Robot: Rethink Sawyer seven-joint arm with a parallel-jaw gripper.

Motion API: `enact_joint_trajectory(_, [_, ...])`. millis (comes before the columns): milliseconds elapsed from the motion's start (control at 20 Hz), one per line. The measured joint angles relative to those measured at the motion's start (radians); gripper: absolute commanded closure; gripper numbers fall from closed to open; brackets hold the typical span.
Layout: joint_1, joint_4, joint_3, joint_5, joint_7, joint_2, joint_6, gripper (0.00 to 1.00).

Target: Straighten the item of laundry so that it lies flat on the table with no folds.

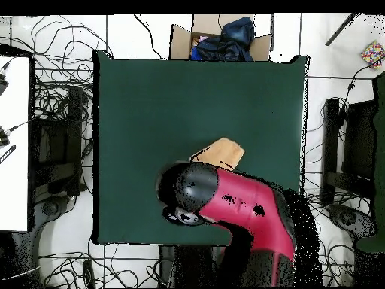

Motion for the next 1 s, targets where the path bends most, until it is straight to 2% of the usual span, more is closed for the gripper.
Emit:
enact_joint_trajectory(350, [-0.063, -0.023, -0.008, 0.02, 0.0, -0.129, 0.061, 1.0])
enact_joint_trajectory(1000, [-0.144, -0.103, -0.008, 0.02, 0.0, -0.256, 0.214, 1.0])
